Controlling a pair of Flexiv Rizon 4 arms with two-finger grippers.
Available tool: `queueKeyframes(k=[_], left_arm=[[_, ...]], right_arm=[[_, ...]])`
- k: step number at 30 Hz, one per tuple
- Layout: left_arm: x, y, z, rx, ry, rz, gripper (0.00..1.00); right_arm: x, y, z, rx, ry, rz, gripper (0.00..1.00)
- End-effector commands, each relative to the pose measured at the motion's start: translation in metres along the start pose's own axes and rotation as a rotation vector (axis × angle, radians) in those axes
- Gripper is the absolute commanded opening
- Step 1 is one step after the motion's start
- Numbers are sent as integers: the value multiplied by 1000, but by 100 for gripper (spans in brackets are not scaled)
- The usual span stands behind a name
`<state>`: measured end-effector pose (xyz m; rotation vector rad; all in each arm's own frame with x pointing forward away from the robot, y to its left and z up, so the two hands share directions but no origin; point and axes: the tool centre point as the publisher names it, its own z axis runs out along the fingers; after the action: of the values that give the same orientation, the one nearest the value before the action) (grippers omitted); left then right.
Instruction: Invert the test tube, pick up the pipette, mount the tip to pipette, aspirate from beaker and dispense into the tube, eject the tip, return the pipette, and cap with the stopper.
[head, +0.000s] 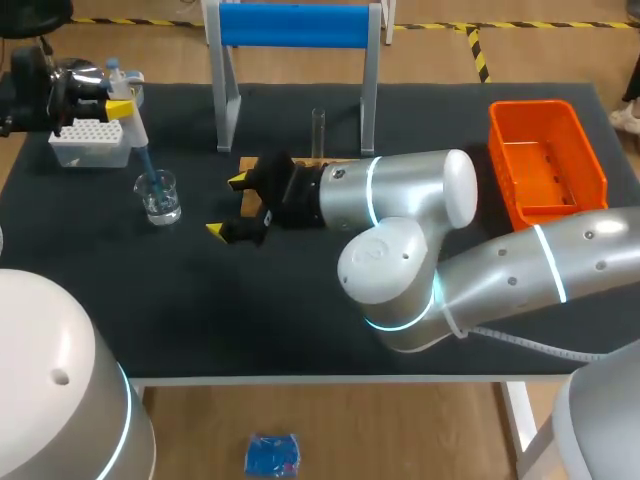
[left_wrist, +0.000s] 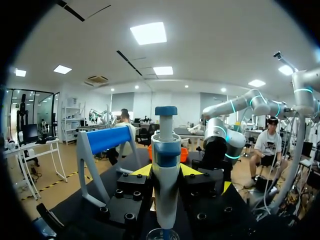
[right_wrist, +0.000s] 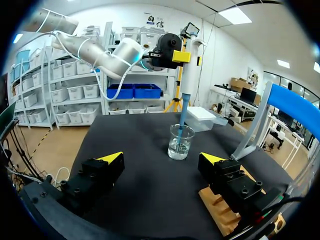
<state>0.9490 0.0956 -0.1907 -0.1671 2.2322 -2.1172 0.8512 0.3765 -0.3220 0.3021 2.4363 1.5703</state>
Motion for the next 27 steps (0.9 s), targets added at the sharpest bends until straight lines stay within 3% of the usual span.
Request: queueKeyframes(k=[1,27], left_arm=[[-1,0,0,0,2,1,0],[-1,0,0,0,2,1,0]], right_arm=[[0,-1,-1,-3,2,1,100],[-1,6,-5,10,-22,-10,100]])
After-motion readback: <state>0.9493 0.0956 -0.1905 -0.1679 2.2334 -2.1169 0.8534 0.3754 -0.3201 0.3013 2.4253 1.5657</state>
